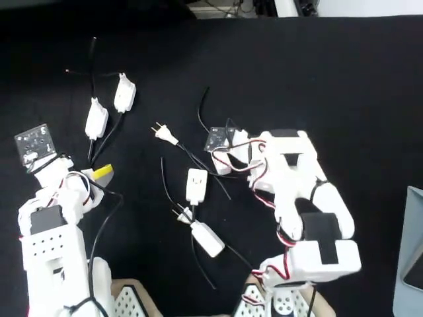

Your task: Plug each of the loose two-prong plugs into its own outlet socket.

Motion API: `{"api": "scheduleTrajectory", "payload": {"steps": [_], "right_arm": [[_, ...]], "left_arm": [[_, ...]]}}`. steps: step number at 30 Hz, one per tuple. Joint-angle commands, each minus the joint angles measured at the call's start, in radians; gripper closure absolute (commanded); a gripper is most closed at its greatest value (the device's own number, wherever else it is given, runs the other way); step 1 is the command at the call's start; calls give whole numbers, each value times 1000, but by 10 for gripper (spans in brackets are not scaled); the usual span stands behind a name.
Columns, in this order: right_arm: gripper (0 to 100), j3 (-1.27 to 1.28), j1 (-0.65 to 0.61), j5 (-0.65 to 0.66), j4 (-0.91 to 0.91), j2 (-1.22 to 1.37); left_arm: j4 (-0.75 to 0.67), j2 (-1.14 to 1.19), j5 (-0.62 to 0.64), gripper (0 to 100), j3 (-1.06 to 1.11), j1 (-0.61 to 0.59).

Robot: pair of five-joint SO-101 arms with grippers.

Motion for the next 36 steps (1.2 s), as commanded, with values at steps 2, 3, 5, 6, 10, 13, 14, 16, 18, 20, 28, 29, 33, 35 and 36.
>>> {"api": "scheduleTrajectory", "payload": {"steps": [2,3,5,6,10,13,14,16,18,20,28,29,33,35,36], "right_arm": [[986,-131,-29,-60,201,-28],[986,-148,-29,-77,227,-33],[986,-170,-29,-100,272,-45],[986,-170,-31,-107,284,-51],[986,-166,-64,-207,285,-50],[985,-171,-104,-315,282,-19],[984,-171,-118,-348,270,-4],[982,-171,-146,-417,238,24],[939,-171,-161,-491,227,45],[870,-171,-161,-532,230,48],[881,-166,-155,-479,279,-28],[881,-165,-155,-479,279,-30],[881,-116,-157,-437,272,-30],[881,-91,-157,-408,270,-30],[881,-87,-155,-397,270,-30]], "left_arm": [[-20,-12,-3,647,-5,-5],[-20,-12,-3,647,-5,-5],[-20,-12,-3,647,-5,-5],[-20,-12,-3,647,-5,-5],[-20,-12,-3,647,-5,-5],[-18,-12,-3,647,-5,-5],[-18,-12,-3,647,-5,-5],[-17,-12,-3,647,-5,-5],[-17,-12,-3,647,-5,-5],[-17,-12,-3,647,-5,-5],[-20,-12,-3,647,-5,-5],[-20,-12,-3,647,-5,-5],[-21,-12,-3,647,-5,-5],[-20,-12,-3,647,-5,-5],[-20,-12,-3,647,-5,-5]]}}
